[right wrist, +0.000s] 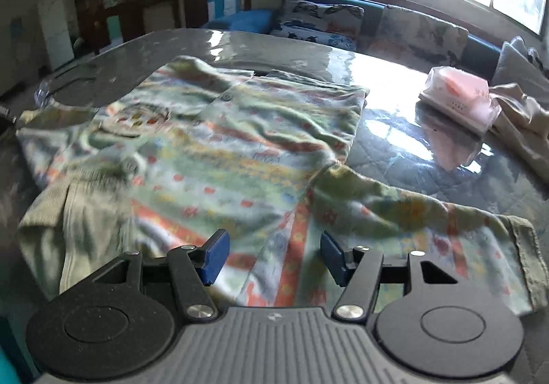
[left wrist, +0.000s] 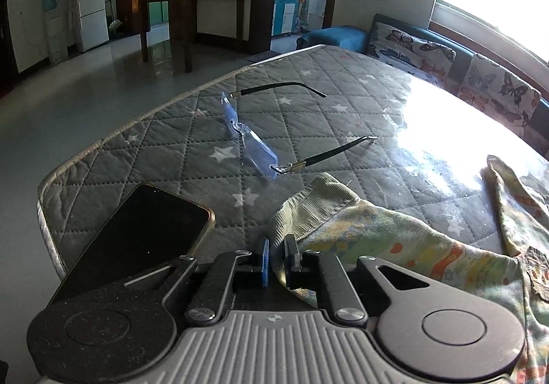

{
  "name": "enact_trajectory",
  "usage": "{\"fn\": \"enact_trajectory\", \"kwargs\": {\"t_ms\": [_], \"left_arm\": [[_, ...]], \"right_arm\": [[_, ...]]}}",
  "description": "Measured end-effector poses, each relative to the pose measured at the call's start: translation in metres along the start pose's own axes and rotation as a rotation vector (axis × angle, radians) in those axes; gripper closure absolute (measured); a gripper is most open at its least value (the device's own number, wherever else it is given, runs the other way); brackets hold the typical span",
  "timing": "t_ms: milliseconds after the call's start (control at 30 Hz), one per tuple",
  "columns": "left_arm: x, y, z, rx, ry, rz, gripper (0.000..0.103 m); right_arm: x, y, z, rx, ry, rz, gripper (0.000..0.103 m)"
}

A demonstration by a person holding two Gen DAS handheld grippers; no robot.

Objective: Fold clothes

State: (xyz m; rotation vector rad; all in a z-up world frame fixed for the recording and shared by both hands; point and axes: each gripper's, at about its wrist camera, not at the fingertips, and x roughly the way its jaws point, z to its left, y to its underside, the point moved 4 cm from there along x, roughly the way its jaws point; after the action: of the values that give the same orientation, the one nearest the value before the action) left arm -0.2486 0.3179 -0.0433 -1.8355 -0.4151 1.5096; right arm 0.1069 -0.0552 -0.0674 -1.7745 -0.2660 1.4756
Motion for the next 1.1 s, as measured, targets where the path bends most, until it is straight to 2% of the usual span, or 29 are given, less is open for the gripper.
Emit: {"fn": "enact_trajectory", "kwargs": {"t_ms": [100, 200, 300, 400, 600, 700, 800, 867, 933, 1100], "left_arm": [[-0.001, 0.0, 0.002, 0.011, 0.0, 0.013, 0.081], [-0.008, -0.002, 0.006, 0.019, 0.003, 0.014, 0.079], [-0.018, -0.005, 0.007, 0.026, 0.006, -0.003, 0.075], [-0.025, -0.01, 0.008, 0.027, 0.002, -0.01, 0.067], [-0.041, -0.019, -0.016, 0.065, 0.073, -0.052, 0.067], [-0.048, -0.018, -0.046, 0.124, 0.166, -0.058, 0.067], [-0.052, -0.012, -0.085, 0.186, 0.281, -0.046, 0.067], [-0.054, -0.003, -0.117, 0.238, 0.366, -0.026, 0.067], [-0.056, 0.008, -0.151, 0.298, 0.447, -0.001, 0.067], [-0.069, 0.045, -0.23, 0.472, 0.634, 0.064, 0.067]], "right_arm": [[-0.008, 0.006, -0.002, -0.005, -0.005, 0.016, 0.043], [-0.017, 0.007, -0.006, -0.016, -0.002, 0.02, 0.043], [-0.022, 0.006, -0.019, 0.01, 0.044, 0.002, 0.043], [-0.029, 0.009, -0.051, 0.086, 0.13, -0.021, 0.043], [-0.042, 0.029, -0.126, 0.25, 0.35, -0.052, 0.043], [-0.049, 0.041, -0.161, 0.348, 0.434, -0.069, 0.043], [-0.051, 0.047, -0.182, 0.404, 0.482, -0.081, 0.043], [-0.049, 0.05, -0.191, 0.428, 0.488, -0.079, 0.044], [-0.045, 0.054, -0.196, 0.452, 0.474, -0.065, 0.051], [-0.045, 0.056, -0.192, 0.459, 0.454, -0.058, 0.06]]}}
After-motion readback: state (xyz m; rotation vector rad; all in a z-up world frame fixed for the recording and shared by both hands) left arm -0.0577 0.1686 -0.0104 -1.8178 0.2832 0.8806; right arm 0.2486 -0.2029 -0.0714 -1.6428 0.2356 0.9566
